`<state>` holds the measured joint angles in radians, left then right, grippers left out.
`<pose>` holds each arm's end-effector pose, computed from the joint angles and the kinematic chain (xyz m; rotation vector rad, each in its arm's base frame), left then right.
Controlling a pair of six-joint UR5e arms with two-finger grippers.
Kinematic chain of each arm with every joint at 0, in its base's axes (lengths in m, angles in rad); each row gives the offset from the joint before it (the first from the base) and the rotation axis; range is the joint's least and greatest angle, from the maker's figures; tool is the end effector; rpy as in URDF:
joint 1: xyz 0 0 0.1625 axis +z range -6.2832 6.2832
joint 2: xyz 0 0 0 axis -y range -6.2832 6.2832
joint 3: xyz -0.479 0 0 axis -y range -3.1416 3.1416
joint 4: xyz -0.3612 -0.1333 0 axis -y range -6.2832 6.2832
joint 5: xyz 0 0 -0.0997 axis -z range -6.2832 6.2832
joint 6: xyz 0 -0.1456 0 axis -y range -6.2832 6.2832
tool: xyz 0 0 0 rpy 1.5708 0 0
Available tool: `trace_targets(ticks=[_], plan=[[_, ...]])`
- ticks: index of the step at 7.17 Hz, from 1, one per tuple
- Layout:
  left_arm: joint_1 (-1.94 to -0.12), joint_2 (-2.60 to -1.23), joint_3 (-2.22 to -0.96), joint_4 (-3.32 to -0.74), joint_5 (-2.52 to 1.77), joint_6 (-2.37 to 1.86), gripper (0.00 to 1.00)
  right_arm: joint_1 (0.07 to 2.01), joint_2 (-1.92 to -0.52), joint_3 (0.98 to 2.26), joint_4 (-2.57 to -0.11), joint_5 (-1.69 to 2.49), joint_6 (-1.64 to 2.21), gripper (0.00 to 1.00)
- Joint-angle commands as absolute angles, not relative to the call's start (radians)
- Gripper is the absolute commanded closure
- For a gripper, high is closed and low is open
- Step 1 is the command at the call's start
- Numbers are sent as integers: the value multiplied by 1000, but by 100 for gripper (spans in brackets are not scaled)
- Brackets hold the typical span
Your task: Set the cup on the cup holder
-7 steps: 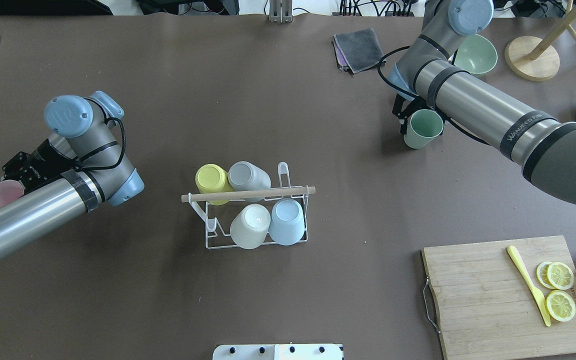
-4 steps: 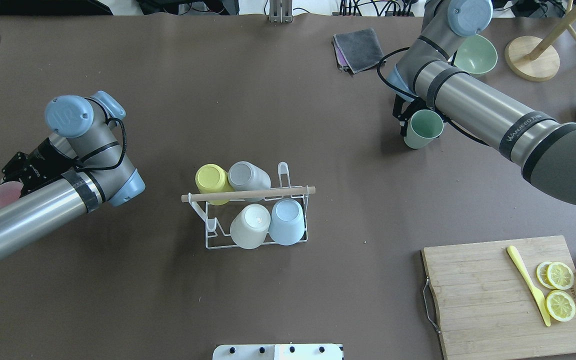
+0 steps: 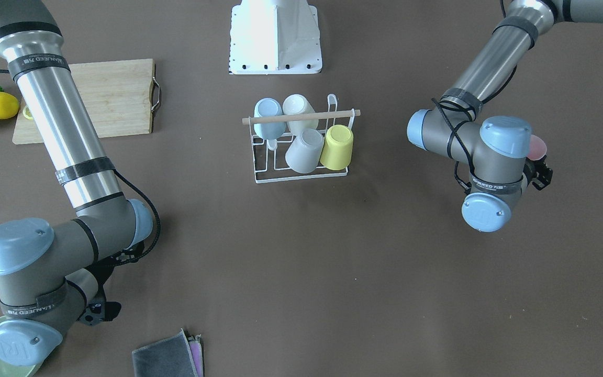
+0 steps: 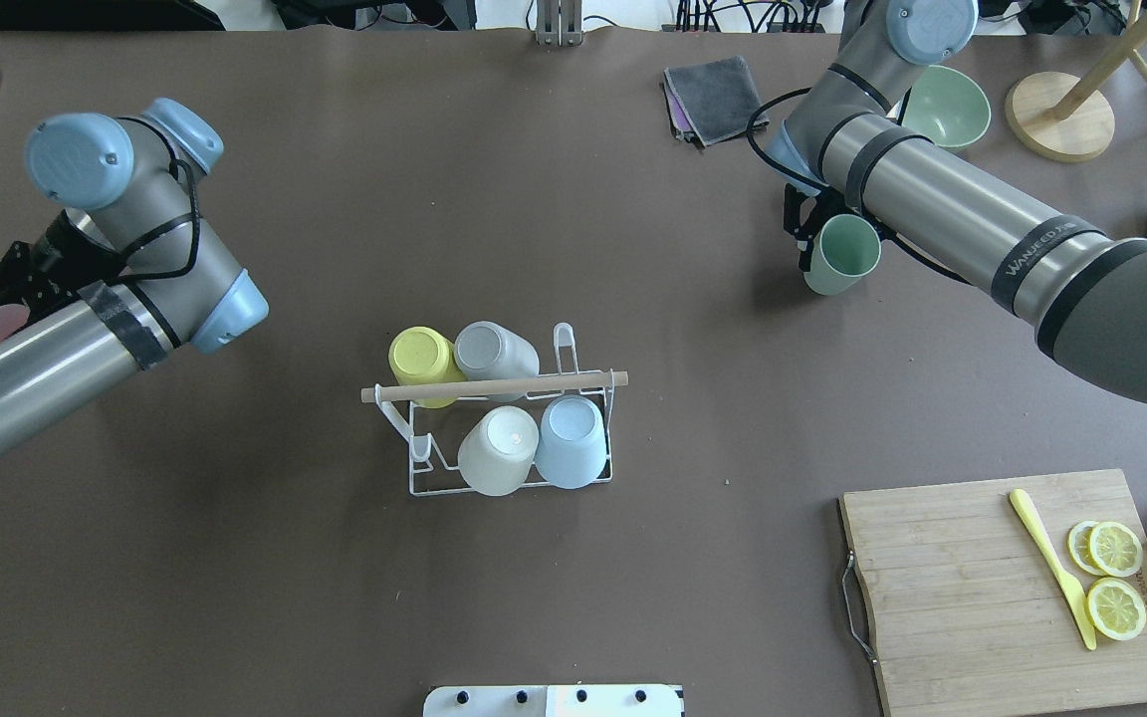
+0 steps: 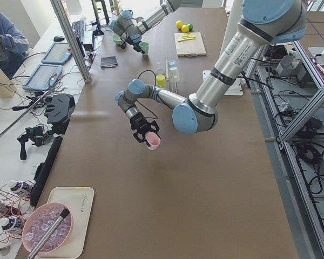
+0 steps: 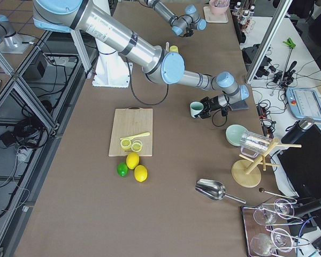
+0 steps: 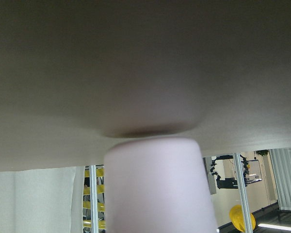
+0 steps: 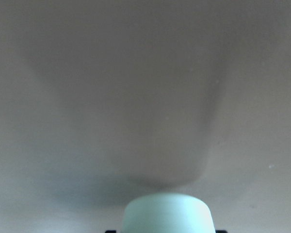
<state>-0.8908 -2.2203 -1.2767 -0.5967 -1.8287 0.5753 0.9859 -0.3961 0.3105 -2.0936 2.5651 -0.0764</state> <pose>0.3200 -0.5487 0.5908 -0.6635 0.2296 1.1271 -0.4534 -0.7051 0.5003 -0.7807 -0.7911 -0.2900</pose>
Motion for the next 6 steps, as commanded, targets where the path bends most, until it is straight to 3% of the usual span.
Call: trace_targets(ticks=[1, 4, 6], plan=[[-972, -2156, -1562, -664, -1903, 551, 34, 1023, -332, 313, -2167, 2566, -80, 100], [-1000, -2033, -1872, -1206, -1968, 340, 34, 1061, -360, 577, -2163, 2546, -72, 100], [-974, -1901, -1991, -1616, -1965, 218, 34, 1121, -397, 728, -2108, 2543, -64, 100]])
